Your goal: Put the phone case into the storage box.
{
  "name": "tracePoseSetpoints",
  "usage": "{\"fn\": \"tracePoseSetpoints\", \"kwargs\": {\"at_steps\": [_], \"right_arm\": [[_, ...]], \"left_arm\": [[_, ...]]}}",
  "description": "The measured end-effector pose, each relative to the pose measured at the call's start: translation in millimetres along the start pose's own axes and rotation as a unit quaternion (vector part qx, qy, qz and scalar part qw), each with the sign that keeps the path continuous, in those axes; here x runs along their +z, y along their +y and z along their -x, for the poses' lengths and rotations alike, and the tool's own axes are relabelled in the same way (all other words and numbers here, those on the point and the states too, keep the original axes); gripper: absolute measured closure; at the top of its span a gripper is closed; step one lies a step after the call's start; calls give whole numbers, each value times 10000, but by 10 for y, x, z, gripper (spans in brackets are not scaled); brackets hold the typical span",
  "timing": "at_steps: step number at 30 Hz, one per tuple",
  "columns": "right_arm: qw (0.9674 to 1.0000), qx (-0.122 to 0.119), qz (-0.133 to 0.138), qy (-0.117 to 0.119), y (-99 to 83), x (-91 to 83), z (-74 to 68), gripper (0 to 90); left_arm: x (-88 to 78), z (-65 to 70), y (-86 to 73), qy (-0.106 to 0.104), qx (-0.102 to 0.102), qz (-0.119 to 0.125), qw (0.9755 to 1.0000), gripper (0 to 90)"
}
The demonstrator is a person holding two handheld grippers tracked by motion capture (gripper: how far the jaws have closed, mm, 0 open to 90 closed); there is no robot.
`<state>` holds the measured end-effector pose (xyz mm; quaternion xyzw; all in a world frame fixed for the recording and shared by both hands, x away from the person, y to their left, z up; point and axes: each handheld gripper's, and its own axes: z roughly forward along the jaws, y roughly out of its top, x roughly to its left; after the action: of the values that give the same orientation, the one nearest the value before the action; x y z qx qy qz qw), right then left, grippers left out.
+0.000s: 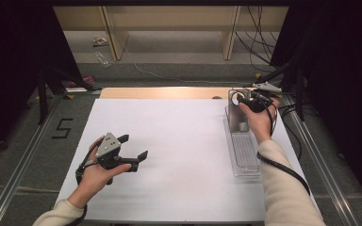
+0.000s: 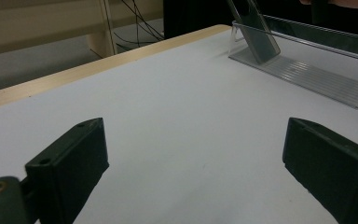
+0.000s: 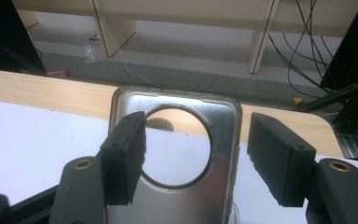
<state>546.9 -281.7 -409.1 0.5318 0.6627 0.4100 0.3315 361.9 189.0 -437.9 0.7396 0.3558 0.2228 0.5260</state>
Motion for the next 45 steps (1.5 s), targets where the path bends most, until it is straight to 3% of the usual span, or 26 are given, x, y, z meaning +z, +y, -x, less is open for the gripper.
{"fn": "tracePoseSetpoints", "kwargs": {"at_steps": [14, 25, 45], "right_arm": [[10000, -25, 47, 39, 17, -71, -32, 303], [9998, -106, 128, 138, 49, -172, -31, 185], [9988, -262, 192, 359, -28, -409, -86, 163]], "left_arm": [[0, 4, 2, 3, -3, -1, 10000, 62], [-1, 3, 2, 13, 6, -7, 10000, 62], [-1, -4, -7, 23, -3, -26, 10000, 62]]}}
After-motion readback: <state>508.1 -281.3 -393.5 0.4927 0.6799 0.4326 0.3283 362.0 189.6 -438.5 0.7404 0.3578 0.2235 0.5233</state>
